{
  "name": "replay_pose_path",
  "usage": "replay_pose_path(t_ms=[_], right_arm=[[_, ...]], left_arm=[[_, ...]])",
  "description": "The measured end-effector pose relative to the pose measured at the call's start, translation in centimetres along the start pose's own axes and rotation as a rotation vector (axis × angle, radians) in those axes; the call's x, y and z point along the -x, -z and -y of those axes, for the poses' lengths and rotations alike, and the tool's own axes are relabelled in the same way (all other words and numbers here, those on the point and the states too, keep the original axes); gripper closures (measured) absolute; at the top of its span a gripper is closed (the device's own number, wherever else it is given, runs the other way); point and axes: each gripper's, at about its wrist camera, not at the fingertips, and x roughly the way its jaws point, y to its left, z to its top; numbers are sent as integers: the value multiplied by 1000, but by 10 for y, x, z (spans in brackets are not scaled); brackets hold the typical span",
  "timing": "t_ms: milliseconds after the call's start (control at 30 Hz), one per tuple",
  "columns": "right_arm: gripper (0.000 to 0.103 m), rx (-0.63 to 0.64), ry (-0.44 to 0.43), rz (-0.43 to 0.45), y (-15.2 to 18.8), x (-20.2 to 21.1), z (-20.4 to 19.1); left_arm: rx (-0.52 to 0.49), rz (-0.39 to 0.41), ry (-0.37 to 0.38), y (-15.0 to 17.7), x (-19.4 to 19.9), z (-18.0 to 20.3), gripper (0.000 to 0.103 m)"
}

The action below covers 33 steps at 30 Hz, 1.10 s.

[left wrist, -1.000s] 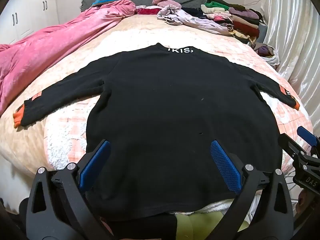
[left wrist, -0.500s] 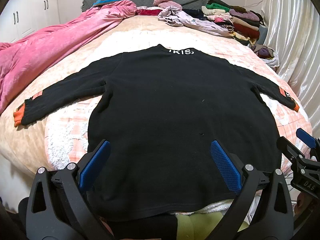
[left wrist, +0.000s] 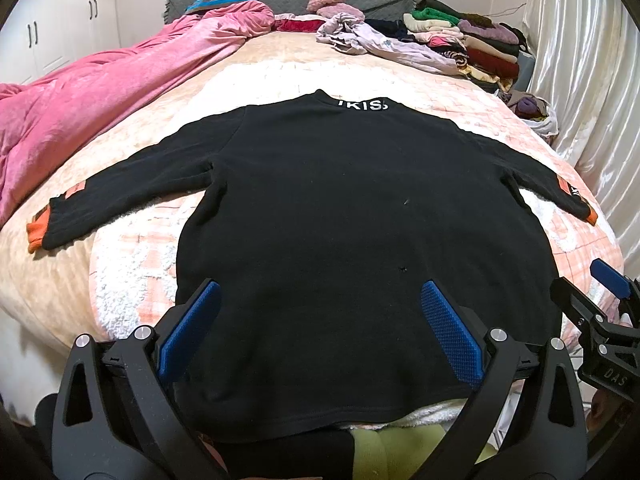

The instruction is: Fold small clothes

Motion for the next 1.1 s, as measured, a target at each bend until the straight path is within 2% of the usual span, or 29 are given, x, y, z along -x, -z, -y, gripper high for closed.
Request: replay_pose_path(t_ms=[1100], right_arm=[[4,-15,-6,3,-2,1,4]], left_arm=[[-13,-8,10,0,-7,8,9]])
